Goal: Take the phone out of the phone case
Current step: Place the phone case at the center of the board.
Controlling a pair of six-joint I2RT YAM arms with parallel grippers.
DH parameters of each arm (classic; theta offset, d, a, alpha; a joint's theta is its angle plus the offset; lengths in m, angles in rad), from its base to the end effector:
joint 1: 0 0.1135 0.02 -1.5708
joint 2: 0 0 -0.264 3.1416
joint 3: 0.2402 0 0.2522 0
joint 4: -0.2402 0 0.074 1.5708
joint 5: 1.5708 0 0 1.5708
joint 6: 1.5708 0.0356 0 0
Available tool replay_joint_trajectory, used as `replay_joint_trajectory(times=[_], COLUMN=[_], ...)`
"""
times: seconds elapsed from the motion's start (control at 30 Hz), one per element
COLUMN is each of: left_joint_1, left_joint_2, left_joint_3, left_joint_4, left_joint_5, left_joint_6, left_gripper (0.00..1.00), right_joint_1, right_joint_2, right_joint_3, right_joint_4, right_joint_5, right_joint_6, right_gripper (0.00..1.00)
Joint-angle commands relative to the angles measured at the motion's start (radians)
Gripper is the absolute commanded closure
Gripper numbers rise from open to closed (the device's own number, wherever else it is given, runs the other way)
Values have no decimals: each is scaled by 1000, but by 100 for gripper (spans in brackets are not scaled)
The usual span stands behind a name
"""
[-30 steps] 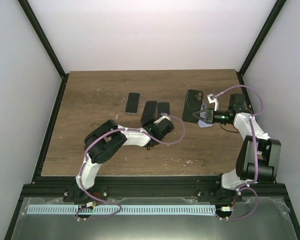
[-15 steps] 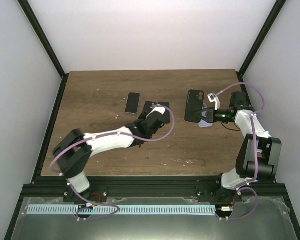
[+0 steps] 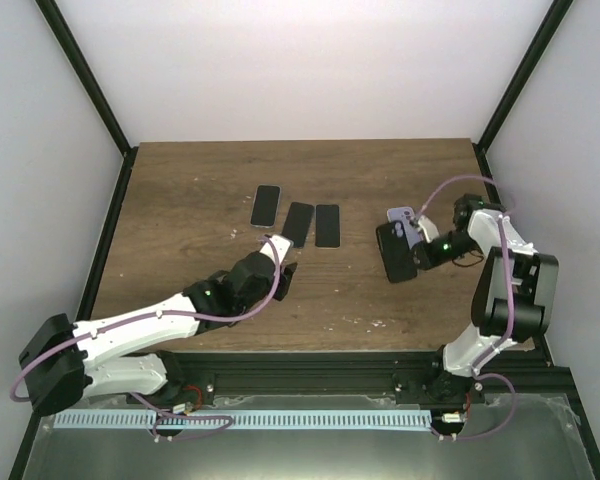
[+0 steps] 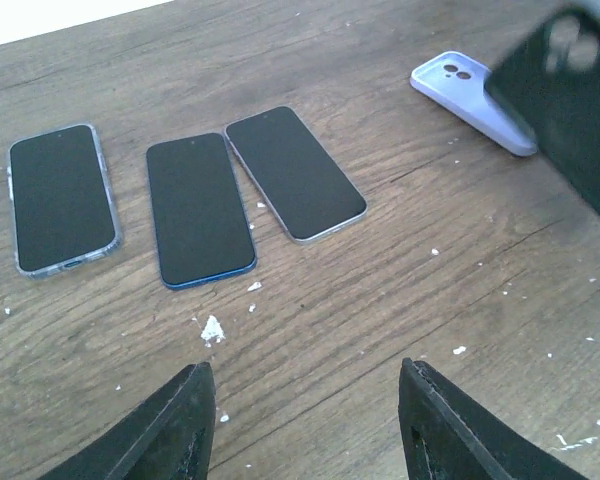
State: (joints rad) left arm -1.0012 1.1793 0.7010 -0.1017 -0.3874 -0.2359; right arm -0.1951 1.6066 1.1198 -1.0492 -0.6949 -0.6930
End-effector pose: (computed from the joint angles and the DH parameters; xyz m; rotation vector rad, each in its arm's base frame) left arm 0.1482 -0.2065 0.2394 0.5798 2.0389 -0.3236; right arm 0.2767 -0.0314 0.2145 -0.6778 2.5974 0.8578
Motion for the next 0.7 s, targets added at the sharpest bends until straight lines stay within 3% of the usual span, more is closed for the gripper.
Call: replay_joint_trajectory(times=[0.0,0.33,0.5,0.53,0.57,0.6,0.67], left_joint_1=[1,1,1,1,1,3,8], left_joint_2=[-53,-73,-86,-85,-82,-78,-66], left_joint_3=[-34,-61,-71,-73,-73,-72,-64], left_joint_4=[52,46,45,44,39,34,7], left_joint_5=[50,51,29,21,10,0,-30], left_joint_6=[-49,-55,-68,-70,-74,-78,-94], left_gripper=[48,48,48,48,46,43,37], right_joint_1=[-30,-204,-227,-228,-228,-228,-230], right_joint_2=[62,208,249,251,250,247,221], right_joint_3=[-67,-60,-86,-93,-98,-102,-99], right_joint_4=[-131,-224,-203,-189,-176,-167,-157], right_joint_5=[130,105,90,98,103,108,118], right_joint_6=[-65,-50,-27,-17,-8,-2,6], right_gripper=[94,88,86,83,76,63,52])
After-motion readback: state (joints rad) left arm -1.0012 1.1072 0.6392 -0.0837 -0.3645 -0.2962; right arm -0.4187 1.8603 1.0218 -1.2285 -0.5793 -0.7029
